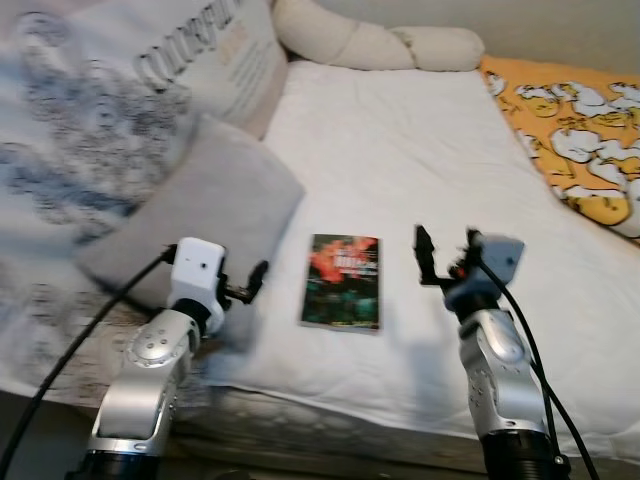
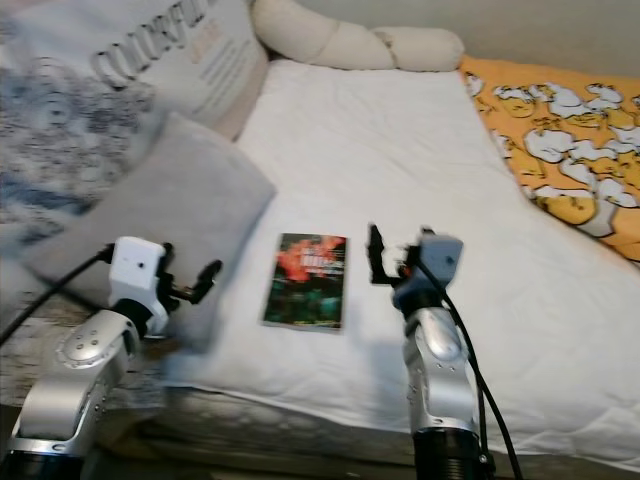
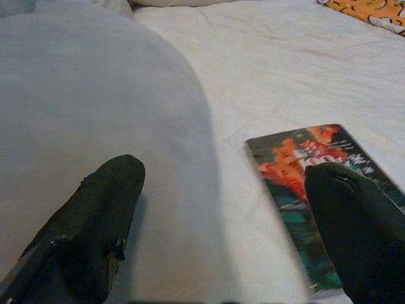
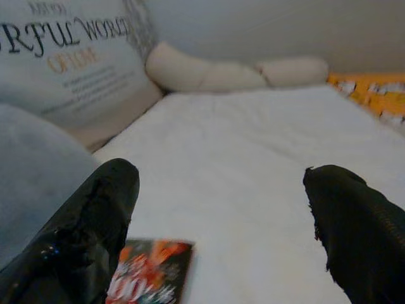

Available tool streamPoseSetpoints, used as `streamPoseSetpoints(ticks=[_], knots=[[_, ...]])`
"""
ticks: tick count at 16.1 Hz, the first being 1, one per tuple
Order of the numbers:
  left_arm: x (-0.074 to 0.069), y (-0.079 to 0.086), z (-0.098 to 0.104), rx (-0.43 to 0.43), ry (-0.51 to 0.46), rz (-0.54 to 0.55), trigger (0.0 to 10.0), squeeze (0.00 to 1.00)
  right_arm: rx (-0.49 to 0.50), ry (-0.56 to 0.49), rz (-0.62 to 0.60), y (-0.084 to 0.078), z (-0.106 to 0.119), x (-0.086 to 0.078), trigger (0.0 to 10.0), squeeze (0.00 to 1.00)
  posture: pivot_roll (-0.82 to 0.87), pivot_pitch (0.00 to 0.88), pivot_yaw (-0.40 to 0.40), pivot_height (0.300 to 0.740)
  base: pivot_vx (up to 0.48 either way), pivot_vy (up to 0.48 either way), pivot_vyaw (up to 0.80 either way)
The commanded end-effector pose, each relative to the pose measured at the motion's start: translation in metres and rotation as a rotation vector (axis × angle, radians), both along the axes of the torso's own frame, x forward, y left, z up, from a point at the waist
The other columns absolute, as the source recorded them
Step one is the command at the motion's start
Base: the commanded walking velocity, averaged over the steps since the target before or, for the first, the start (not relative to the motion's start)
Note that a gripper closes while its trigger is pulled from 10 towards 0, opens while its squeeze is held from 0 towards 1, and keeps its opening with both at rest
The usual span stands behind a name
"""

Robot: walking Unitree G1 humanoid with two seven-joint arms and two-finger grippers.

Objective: Clean up the room

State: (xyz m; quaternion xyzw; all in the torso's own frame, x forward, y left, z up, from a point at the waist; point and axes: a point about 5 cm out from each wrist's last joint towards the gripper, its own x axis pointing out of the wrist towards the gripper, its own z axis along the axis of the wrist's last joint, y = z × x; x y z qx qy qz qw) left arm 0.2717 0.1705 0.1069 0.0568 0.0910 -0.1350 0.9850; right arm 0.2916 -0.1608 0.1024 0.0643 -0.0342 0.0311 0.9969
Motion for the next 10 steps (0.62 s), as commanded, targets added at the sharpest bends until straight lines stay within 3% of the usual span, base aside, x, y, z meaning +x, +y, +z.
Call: streamPoseSetpoints(ticks=[1, 2, 5, 7, 10], knots=[[0.002, -0.007, -0.002, 0.005, -0.003, -0.007, 10.0, 0.00, -0.013, 0.069, -0.018, -0.004, -0.006, -0.002, 10.0, 1.00, 0.09, 0.000, -0.051, 0.740, 0.000, -0.450, 0.00], [0.006, -0.012, 0.000, 0.008, -0.013, -0.024, 10.0, 0.00, -0.027, 0.117, 0.000, 0.000, -0.010, -0.002, 10.0, 1.00, 0.09, 0.000, -0.053, 0.740, 0.000, -0.446, 0.00], [0.012, -0.013, 0.003, 0.016, -0.027, -0.008, 10.0, 0.00, -0.057, 0.130, 0.011, 0.003, -0.008, -0.003, 10.0, 1.00, 0.09, 0.000, -0.059, 0.740, 0.000, -0.447, 0.00], [0.014, -0.013, 0.002, 0.017, -0.031, 0.002, 10.0, 0.00, -0.129, 0.125, 0.024, 0.003, -0.004, 0.000, 10.0, 1.00, 0.08, 0.000, -0.052, 0.740, 0.000, -0.446, 0.00], [0.014, -0.012, 0.000, 0.021, -0.030, 0.009, 10.0, 0.00, -0.088, 0.141, 0.037, 0.006, -0.005, -0.002, 10.0, 1.00, 0.08, 0.000, -0.057, 0.740, 0.000, -0.447, 0.00]])
